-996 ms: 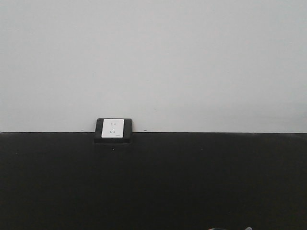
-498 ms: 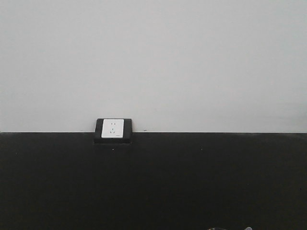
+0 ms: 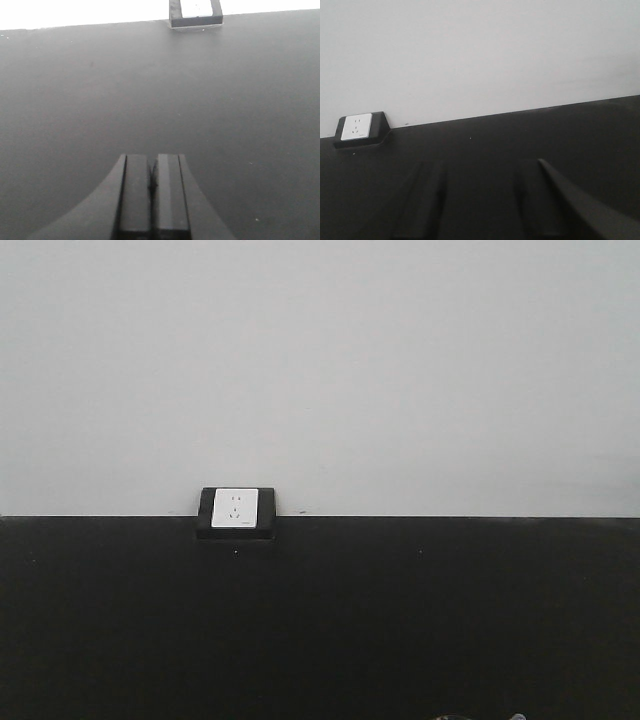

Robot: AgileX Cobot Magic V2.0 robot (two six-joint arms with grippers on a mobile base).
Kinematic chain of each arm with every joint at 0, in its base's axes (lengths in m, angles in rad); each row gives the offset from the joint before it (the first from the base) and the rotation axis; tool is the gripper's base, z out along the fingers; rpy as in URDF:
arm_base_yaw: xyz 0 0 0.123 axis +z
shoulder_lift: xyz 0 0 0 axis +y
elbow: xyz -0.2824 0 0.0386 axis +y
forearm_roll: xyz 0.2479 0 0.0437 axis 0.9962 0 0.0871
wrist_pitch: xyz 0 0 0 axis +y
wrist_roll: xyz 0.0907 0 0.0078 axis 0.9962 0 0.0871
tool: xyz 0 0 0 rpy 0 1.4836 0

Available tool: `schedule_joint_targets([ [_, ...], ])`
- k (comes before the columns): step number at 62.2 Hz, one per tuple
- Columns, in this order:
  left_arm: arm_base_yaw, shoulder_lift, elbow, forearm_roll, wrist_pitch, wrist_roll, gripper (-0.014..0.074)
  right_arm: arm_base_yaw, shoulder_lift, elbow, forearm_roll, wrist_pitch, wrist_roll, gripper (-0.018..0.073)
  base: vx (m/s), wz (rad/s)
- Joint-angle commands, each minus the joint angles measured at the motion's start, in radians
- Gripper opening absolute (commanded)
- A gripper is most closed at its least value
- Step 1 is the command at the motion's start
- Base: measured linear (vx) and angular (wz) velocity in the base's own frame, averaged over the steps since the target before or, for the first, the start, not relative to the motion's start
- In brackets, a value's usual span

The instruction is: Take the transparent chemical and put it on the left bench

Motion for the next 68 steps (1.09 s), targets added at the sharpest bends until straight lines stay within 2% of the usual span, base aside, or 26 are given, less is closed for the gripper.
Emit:
schedule_joint_targets([
  [1,-0.002,-0.019,0.016,-0.001,-0.078,-0.008,-0.0003,-0.006,0.013,-0.038,-0.002,-0.094,-0.003,0.0613,0.00,0.00],
  [9,-0.002,-0.019,0.016,-0.001,-0.078,-0.008,-0.0003,-0.006,0.023,-0.038,0.076,-0.095,0.072,0.0730,0.00,0.00],
  [15,-0.002,-0.019,0.016,-0.001,-0.078,-0.008,-0.0003,-0.006,0.069,-0.038,0.172,-0.098,0.175,0.0729,0.00,0.00],
  [20,-0.002,-0.019,0.016,-0.001,-0.078,-0.008,-0.0003,-0.006,0.138,-0.038,0.211,-0.112,0.242,0.0720,0.00,0.00],
  [25,-0.002,-0.019,0.016,-0.001,-0.078,-0.008,-0.0003,0.013,0.212,-0.038,0.205,-0.144,0.283,0.0699,0.00,0.00],
  [42,-0.002,-0.019,0.016,-0.001,-0.078,-0.008,-0.0003,0.253,0.514,-0.038,0.166,-0.416,0.296,0.0584,0.00,0.00],
  [52,-0.002,-0.019,0.016,-0.001,-0.078,-0.008,-0.0003,0.302,0.623,-0.038,0.166,-0.433,0.296,0.0573,0.00,0.00],
  [68,-0.002,-0.019,0.016,-0.001,-0.078,-0.008,-0.0003,0.306,0.682,-0.038,0.175,-0.386,0.339,0.0571,0.00,0.00],
])
